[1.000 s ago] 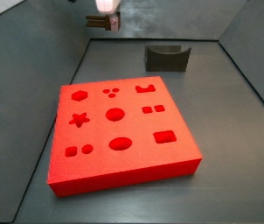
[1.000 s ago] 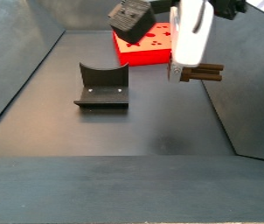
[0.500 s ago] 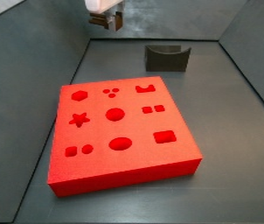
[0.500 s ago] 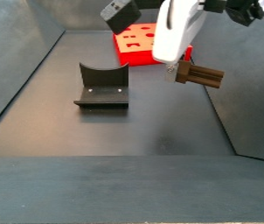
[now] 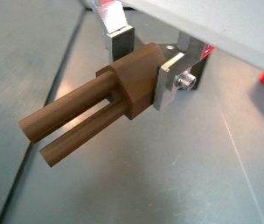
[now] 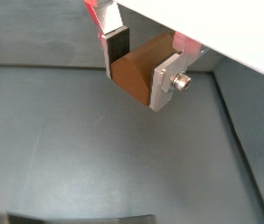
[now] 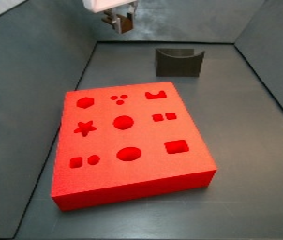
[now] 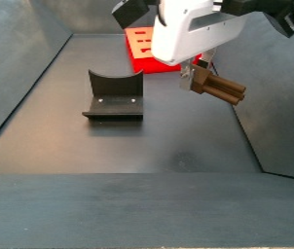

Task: Pick up the 3 prong object. Move up. Rotate the 3 prong object. Place the 3 prong object on the fixture. Regrasp the 3 prong object. Move to above the board. Insert the 3 prong object.
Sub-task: Rotate the 3 prong object.

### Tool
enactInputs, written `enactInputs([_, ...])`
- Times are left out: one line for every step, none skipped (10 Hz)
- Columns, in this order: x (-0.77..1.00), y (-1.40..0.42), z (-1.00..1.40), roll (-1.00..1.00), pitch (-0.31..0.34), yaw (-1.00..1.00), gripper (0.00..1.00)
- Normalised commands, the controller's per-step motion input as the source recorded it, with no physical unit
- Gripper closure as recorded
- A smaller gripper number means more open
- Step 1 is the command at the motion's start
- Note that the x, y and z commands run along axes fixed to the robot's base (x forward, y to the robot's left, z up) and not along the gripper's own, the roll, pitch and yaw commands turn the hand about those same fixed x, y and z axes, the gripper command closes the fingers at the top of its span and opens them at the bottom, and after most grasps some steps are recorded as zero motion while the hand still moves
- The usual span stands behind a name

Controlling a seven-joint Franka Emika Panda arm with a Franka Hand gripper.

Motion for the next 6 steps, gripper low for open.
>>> enactInputs([0.00,0.02,0.00,-0.02,-0.004,-1.00,1.00])
enactInputs([0.00,0.02,0.00,-0.03,-0.004,-1.00,1.00])
enactInputs([0.00,0.02,0.00,-0.03,-0.005,-1.00,1.00])
enactInputs([0.00,0.02,0.00,-0.03,-0.005,-1.00,1.00])
enactInputs([0.00,0.02,0.00,-0.04,-0.006,-1.00,1.00])
enactInputs([0.00,0.02,0.00,-0.04,-0.007,-1.00,1.00])
